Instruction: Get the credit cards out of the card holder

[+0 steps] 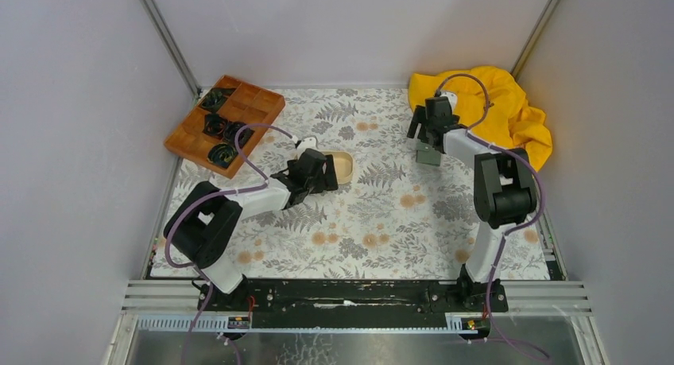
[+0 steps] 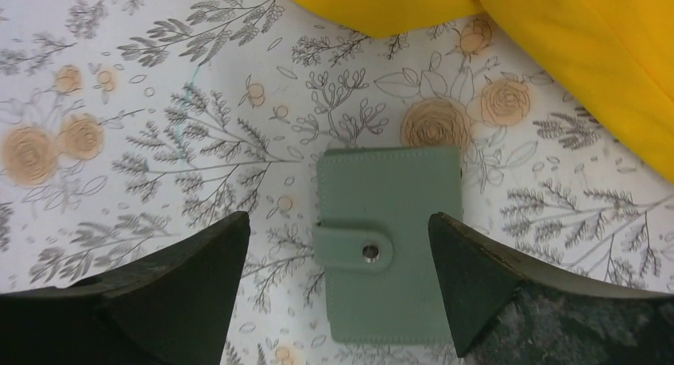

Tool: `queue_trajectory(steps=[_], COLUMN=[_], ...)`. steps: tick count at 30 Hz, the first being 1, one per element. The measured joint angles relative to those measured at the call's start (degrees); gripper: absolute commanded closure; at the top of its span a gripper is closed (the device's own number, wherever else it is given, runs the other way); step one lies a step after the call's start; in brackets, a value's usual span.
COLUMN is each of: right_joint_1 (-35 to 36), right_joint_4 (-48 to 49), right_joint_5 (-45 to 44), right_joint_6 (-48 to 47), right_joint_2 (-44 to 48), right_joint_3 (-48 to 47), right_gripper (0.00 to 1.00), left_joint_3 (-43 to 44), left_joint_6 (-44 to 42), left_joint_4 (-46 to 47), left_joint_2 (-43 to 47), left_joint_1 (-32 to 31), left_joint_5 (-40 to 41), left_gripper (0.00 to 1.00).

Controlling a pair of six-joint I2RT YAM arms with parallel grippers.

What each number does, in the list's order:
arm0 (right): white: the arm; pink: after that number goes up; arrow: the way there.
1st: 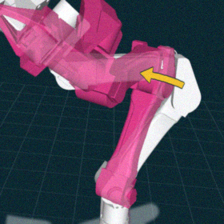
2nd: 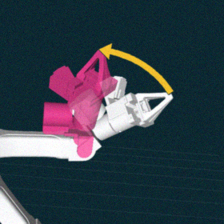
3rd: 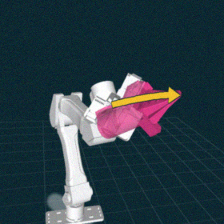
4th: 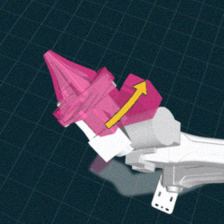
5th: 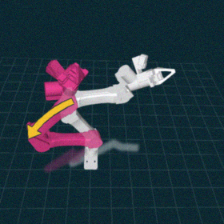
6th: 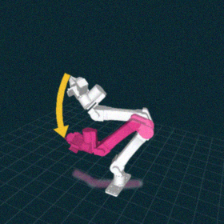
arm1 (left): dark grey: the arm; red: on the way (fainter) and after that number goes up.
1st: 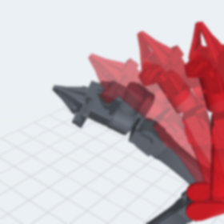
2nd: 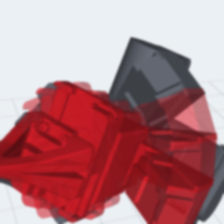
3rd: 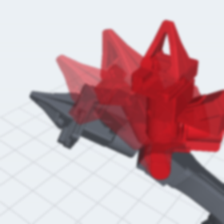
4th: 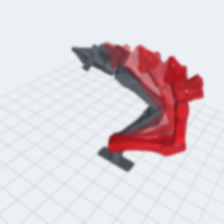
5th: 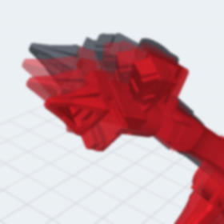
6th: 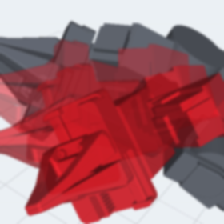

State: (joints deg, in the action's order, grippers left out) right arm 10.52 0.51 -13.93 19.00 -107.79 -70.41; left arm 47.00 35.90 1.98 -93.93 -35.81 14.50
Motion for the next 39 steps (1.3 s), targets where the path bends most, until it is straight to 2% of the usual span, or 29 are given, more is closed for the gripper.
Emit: queue_trajectory(steps=[3, 4, 9, 10, 11, 13, 15, 21, 29, 32, 33, 34, 36, 39], right_joint_1=[0.0, 0.0, -0.1, -0.2, -0.3, -0.6, -0.9, 2.4, 18.0, 21.2, 21.5, 21.6, 21.6, 21.6], right_joint_4=[-2.1, -3.0, -5.9, -6.2, -6.2, -4.6, -2.8, 2.2, 4.0, 1.2, 0.1, -1.7, -3.8, -5.8], right_joint_5=[-0.6, -0.8, -1.5, -1.1, -0.5, 0.8, 2.8, 6.9, 9.2, 10.6, 10.7, 10.6, 10.1, 8.9], right_joint_6=[-1.4, -1.9, -2.8, -2.6, -2.5, -1.9, -1.2, 1.1, 5.8, 8.0, 8.5, 8.9, 9.1, 8.5], right_joint_2=[-4.6, -6.2, -11.3, -11.2, -11.1, -10.1, -8.0, 1.0, 16.6, 24.1, 26.5, 29.6, 33.7, 38.1], right_joint_3=[-4.5, -6.2, -10.4, -10.4, -10.3, -8.4, -5.0, 8.5, 26.5, 32.2, 33.5, 34.7, 35.0, 34.3], right_gripper=[0.09, 0.12, 0.32, 0.40, 0.44, 0.58, 0.64, 0.66, 0.71, 0.65, 0.62, 0.58, 0.54, 0.55], left_joint_3=[0.5, 0.7, 1.3, 1.3, 1.3, 1.3, 1.2, -1.1, -4.6, -4.6, -4.6, -4.6, -4.6, -4.5], left_joint_6=[-0.2, -0.2, -0.2, -0.2, -0.2, -0.2, -0.2, 0.7, 1.1, 1.1, 1.2, 1.2, 1.5, 1.4], left_joint_4=[0.0, 0.0, 0.3, 0.2, 0.2, 0.2, 0.2, 0.2, -0.8, -0.7, -0.7, -0.6, -0.4, 1.0], left_joint_2=[-0.3, -0.3, 0.9, 1.7, 2.8, 5.0, 7.7, 13.2, 16.9, 17.7, 17.7, 17.8, 17.5, 15.5], left_joint_1=[0.6, 0.6, 0.4, 0.1, -0.3, -1.6, -3.8, -7.0, -6.9, -7.1, -7.3, -7.5, -8.1, -9.5], left_joint_5=[-0.2, -0.4, -2.6, -2.8, -3.0, -3.0, -2.9, -3.1, -2.5, -2.5, -2.6, -2.7, -3.2, -4.9], left_gripper=[0.07, 0.06, 0.05, 0.04, 0.04, 0.04, 0.04, 0.04, 0.04, 0.06, 0.13, 0.29, 0.55, 0.91])
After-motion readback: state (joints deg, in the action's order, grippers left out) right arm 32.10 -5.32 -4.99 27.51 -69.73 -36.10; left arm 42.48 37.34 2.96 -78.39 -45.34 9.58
